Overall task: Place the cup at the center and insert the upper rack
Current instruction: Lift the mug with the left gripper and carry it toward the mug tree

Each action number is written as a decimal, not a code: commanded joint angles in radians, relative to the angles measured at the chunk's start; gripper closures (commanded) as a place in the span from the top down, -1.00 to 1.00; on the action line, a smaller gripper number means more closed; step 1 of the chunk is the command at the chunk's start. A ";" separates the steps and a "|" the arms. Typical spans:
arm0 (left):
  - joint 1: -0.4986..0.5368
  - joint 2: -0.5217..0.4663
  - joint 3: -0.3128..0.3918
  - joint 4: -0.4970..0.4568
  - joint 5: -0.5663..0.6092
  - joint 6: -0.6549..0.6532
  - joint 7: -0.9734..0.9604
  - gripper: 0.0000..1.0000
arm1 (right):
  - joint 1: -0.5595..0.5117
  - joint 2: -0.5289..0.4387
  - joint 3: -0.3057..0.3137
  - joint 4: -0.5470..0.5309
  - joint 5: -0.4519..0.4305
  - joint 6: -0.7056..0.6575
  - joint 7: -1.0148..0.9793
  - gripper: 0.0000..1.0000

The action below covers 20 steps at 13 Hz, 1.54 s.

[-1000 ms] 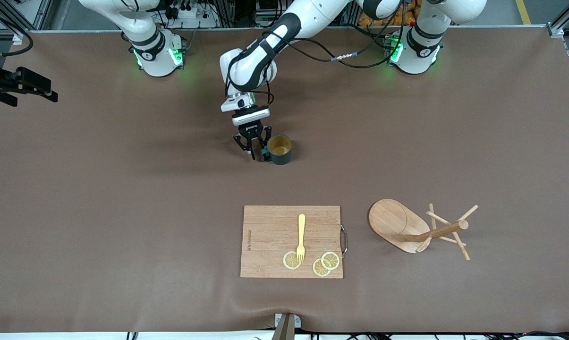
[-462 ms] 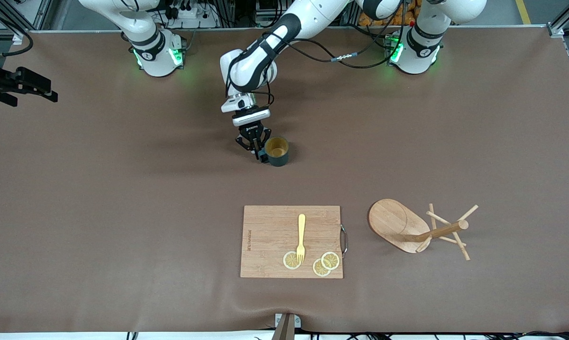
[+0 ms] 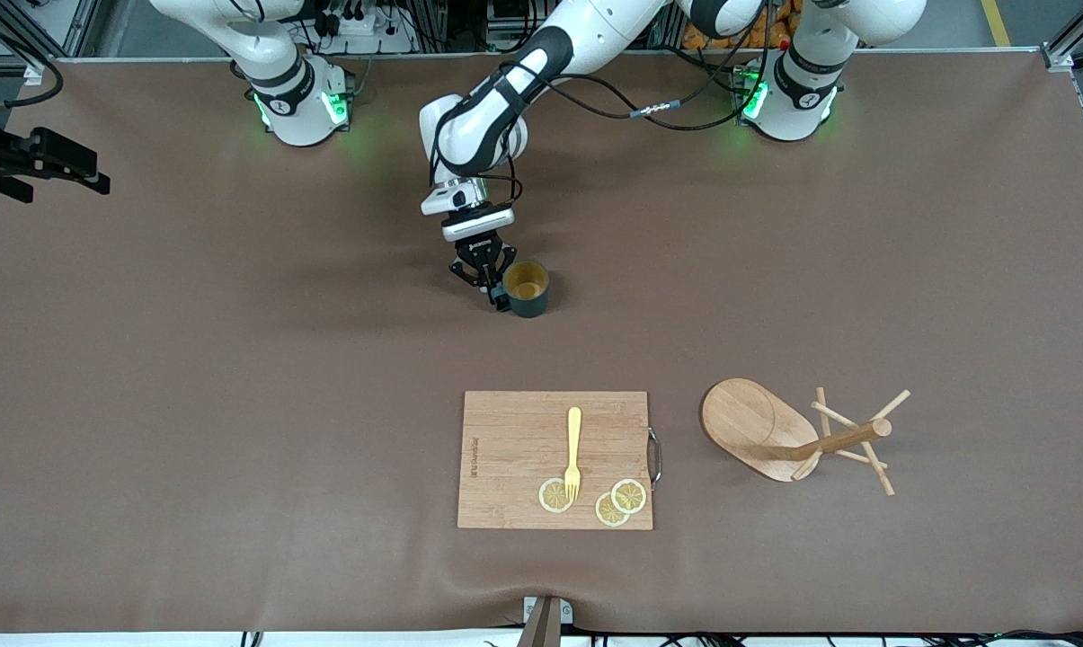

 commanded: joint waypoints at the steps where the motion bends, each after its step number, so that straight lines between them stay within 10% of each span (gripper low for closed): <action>1: -0.002 0.007 0.009 0.024 -0.003 0.008 0.038 -1.00 | -0.009 -0.022 0.004 -0.018 0.009 0.007 0.001 1.00; 20: 0.203 -0.366 -0.005 0.018 -0.476 0.229 0.040 -1.00 | -0.049 -0.023 0.004 -0.020 -0.006 0.060 0.009 1.00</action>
